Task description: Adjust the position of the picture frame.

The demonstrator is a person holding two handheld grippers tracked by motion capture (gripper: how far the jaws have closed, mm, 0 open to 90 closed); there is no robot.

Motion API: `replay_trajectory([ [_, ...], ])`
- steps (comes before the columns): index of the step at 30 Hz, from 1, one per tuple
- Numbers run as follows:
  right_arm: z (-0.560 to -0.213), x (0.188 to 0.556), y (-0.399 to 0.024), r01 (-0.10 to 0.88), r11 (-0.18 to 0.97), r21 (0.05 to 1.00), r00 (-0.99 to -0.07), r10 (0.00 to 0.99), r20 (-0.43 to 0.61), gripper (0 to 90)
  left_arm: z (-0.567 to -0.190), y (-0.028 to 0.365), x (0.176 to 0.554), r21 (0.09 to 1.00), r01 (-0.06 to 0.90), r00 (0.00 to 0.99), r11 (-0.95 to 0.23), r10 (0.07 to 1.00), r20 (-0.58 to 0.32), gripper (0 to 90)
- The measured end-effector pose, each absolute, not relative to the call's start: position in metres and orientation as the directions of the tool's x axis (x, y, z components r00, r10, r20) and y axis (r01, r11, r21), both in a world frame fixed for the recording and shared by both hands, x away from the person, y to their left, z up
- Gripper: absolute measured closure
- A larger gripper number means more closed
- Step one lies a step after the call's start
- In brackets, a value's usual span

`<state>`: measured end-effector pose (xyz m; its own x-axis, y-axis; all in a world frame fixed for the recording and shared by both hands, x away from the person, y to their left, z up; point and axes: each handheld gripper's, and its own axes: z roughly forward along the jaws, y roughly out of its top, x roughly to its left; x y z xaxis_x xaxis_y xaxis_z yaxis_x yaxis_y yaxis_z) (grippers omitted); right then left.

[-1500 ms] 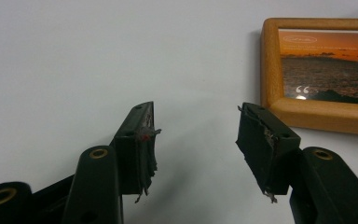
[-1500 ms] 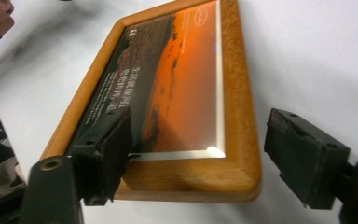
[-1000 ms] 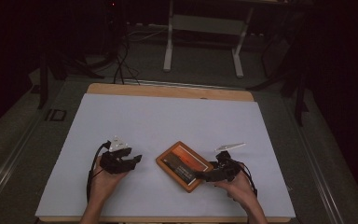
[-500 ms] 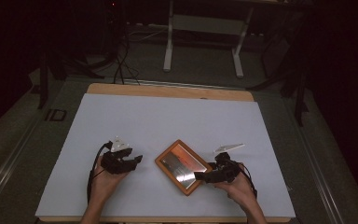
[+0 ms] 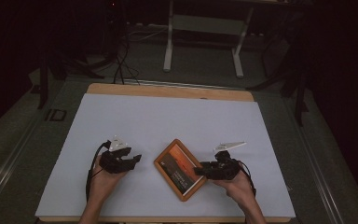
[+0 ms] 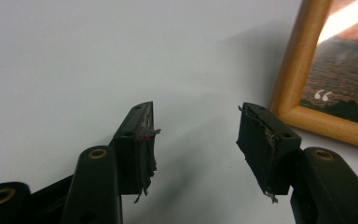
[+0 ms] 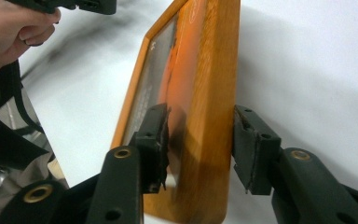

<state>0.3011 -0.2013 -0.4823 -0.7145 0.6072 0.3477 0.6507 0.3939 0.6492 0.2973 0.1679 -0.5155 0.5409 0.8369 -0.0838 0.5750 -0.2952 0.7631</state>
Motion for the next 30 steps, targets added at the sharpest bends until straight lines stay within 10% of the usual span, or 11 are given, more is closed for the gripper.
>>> replay_trajectory([
  [30,-0.435,0.307,-0.132,0.332,0.668,0.666,-0.905,0.424,0.026,68.6,-0.498,0.179,0.298,0.828,0.481,0.733,-0.289,0.650,-0.198,42.9],
])
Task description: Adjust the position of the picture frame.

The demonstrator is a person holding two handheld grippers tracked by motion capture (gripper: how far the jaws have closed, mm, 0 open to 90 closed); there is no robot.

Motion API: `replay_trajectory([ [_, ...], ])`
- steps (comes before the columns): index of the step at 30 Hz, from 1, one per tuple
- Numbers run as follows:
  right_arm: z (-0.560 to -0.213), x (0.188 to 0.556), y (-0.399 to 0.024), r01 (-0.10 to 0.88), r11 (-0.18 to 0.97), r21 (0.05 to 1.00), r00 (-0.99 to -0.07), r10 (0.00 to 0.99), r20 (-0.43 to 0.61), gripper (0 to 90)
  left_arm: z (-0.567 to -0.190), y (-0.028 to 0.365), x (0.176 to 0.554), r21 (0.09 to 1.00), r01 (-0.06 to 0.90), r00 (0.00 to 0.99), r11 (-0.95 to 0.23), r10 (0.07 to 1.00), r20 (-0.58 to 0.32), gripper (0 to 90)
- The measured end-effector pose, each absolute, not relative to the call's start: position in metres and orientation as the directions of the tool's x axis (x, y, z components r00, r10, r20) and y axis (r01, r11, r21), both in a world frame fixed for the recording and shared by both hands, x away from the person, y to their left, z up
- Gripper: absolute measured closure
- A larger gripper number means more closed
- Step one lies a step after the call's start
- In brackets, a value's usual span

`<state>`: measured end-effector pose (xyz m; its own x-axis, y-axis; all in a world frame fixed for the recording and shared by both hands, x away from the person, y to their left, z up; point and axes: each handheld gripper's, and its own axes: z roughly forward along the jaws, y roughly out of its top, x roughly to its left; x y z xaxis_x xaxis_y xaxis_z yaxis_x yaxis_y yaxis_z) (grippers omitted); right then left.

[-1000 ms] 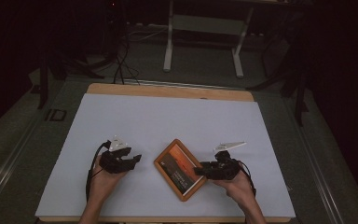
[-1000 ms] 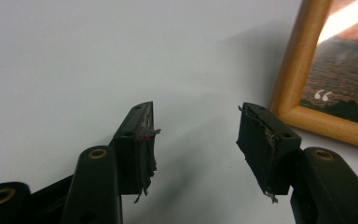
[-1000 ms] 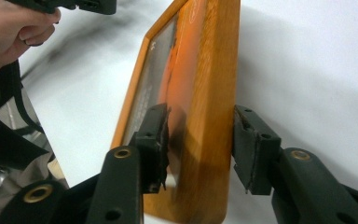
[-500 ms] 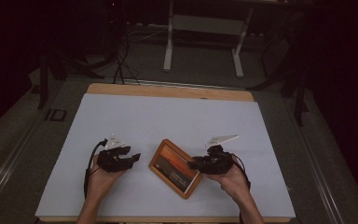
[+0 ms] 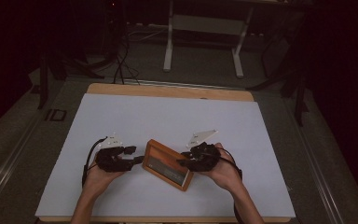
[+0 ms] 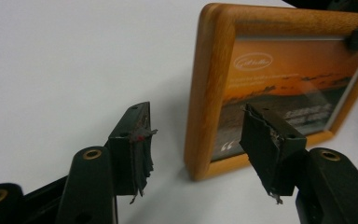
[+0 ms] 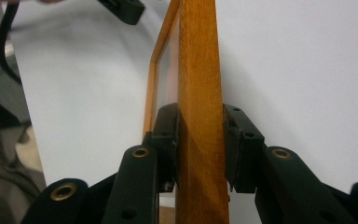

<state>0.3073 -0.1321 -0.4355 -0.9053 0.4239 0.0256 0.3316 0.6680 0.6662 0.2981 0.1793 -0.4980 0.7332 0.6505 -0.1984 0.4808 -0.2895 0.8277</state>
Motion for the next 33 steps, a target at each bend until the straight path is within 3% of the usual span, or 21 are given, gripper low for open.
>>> replay_trajectory([
  [9,-0.432,0.294,-0.121,0.157,0.728,0.668,-0.952,0.292,-0.094,68.7,-0.496,0.167,0.308,0.857,0.409,0.816,-0.314,0.547,-0.189,34.6],
  [13,-0.434,0.294,-0.124,0.123,0.720,0.683,-0.963,0.252,-0.092,68.7,-0.496,0.160,0.308,0.871,0.357,0.870,-0.337,0.460,-0.179,37.8],
  [16,-0.435,0.293,-0.125,0.112,0.714,0.691,-0.967,0.238,-0.090,68.4,-0.496,0.157,0.305,0.872,0.326,0.881,-0.365,0.452,-0.139,40.7],
  [18,-0.436,0.293,-0.128,0.130,0.698,0.705,-0.966,0.249,-0.069,66.5,-0.495,0.158,0.303,0.872,0.315,0.883,-0.375,0.452,-0.125,42.9],
  [21,-0.441,0.295,-0.137,0.172,0.656,0.735,-0.961,0.275,-0.021,54.6,-0.495,0.158,0.299,0.871,0.293,0.882,-0.394,0.463,-0.087,47.5],
  [25,-0.454,0.298,-0.158,0.269,0.578,0.770,-0.941,0.329,0.082,47.4,-0.495,0.158,0.296,0.871,0.284,0.882,-0.402,0.465,-0.073,49.5],
  [30,-0.476,0.303,-0.183,0.362,0.461,0.810,-0.914,0.347,0.211,48.6,-0.494,0.160,0.292,0.868,0.276,0.886,-0.412,0.458,-0.064,50.1],
  [33,-0.485,0.305,-0.188,0.377,0.424,0.823,-0.913,0.321,0.252,54.2,-0.494,0.160,0.292,0.867,0.284,0.886,-0.411,0.459,-0.072,50.2],
])
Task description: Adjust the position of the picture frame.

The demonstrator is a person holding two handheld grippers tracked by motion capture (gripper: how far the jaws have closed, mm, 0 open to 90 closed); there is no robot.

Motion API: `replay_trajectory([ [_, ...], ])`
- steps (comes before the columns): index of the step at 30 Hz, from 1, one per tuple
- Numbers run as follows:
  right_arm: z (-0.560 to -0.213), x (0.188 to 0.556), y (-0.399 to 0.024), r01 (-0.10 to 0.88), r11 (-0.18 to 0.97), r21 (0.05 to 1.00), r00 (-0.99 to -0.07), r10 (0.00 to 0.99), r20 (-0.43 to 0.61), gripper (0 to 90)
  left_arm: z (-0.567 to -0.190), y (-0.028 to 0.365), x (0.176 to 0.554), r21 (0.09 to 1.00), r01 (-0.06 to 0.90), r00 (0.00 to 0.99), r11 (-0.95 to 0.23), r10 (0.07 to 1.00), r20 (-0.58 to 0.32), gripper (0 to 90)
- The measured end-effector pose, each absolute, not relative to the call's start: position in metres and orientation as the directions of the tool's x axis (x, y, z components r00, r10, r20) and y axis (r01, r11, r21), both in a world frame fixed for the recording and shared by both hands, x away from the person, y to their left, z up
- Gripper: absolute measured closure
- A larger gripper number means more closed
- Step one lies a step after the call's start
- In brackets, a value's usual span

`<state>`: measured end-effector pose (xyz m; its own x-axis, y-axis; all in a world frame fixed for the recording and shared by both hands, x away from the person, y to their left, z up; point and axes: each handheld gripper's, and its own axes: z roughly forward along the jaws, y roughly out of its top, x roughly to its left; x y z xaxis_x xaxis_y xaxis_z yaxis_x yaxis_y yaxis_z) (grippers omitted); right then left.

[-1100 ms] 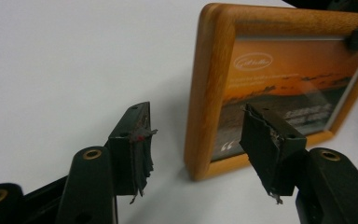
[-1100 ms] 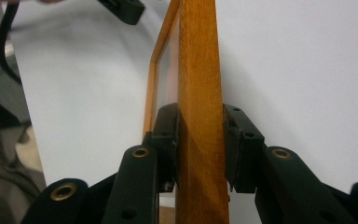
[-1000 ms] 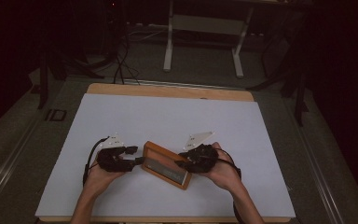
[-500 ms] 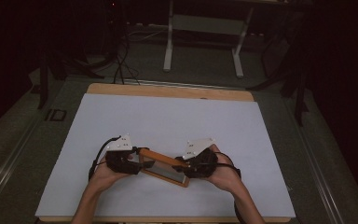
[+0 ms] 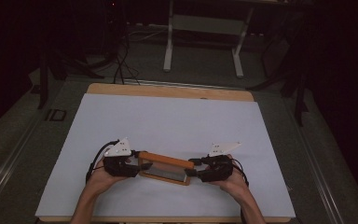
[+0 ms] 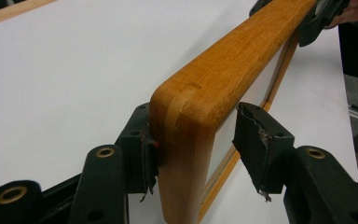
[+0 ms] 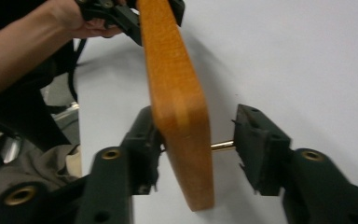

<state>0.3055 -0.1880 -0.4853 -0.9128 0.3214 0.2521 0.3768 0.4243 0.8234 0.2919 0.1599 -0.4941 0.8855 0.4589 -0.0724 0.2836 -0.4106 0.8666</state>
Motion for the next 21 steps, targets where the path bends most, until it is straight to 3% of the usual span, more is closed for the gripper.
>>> replay_trajectory([
  [1,-0.485,0.305,-0.188,0.377,0.424,0.823,-0.913,0.321,0.252,54.2,-0.494,0.160,0.292,0.867,0.284,0.886,-0.411,0.459,-0.072,49.8],
  [3,-0.486,0.306,-0.189,0.359,0.413,0.837,-0.921,0.301,0.247,66.6,-0.494,0.160,0.292,0.866,0.288,0.885,-0.409,0.459,-0.078,49.1],
  [4,-0.484,0.305,-0.189,0.347,0.416,0.841,-0.924,0.303,0.232,67.4,-0.494,0.160,0.292,0.865,0.290,0.885,-0.409,0.459,-0.080,48.8],
  [15,-0.471,0.310,-0.181,0.258,0.490,0.832,-0.952,0.273,0.134,69.1,-0.485,0.161,0.294,0.855,0.299,0.876,-0.423,0.477,-0.070,41.9],
  [21,-0.453,0.319,-0.167,0.208,0.523,0.827,-0.966,0.243,0.089,69.2,-0.469,0.159,0.296,0.844,0.276,0.889,-0.459,0.456,-0.043,42.7],
])
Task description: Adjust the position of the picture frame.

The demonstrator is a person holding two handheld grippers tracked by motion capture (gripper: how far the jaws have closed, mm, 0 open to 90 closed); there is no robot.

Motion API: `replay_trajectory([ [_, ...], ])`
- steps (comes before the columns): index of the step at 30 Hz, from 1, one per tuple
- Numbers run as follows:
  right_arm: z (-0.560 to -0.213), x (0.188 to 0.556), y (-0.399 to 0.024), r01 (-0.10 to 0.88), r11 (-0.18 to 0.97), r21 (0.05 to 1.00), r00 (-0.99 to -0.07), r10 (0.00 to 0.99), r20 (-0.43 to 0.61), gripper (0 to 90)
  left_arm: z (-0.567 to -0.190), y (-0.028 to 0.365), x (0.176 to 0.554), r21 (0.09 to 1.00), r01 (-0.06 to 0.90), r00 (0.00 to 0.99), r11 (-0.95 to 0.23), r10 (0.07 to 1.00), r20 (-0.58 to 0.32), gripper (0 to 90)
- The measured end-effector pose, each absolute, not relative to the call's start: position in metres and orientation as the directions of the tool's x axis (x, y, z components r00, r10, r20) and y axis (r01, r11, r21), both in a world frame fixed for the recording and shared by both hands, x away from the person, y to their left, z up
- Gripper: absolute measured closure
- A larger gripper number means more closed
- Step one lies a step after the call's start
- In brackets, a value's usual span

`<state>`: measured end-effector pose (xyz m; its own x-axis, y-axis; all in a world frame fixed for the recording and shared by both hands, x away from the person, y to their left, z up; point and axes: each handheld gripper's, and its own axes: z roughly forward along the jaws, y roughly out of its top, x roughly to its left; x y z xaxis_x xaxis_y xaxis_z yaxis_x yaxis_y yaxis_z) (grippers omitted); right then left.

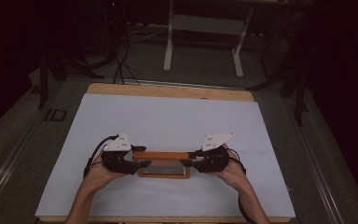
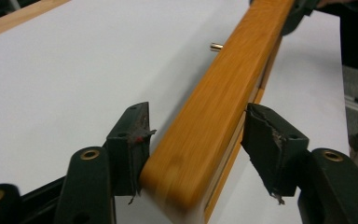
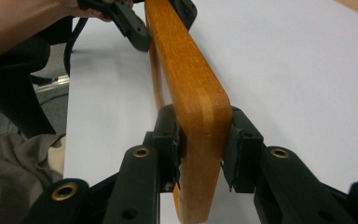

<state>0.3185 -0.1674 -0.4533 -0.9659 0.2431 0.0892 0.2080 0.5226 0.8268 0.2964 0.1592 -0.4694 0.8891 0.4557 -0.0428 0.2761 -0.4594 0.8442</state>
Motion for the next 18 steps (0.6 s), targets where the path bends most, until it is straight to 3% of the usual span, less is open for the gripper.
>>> replay_trajectory([
  [15,-0.403,0.326,-0.112,0.037,0.634,0.773,-0.990,0.128,-0.058,69.2,-0.439,0.137,0.303,0.790,0.207,0.931,-0.577,0.364,0.022,54.2],
  [18,-0.398,0.325,-0.103,0.011,0.641,0.767,-0.992,0.105,-0.074,69.1,-0.441,0.136,0.302,0.776,0.192,0.939,-0.600,0.343,0.033,61.1],
])
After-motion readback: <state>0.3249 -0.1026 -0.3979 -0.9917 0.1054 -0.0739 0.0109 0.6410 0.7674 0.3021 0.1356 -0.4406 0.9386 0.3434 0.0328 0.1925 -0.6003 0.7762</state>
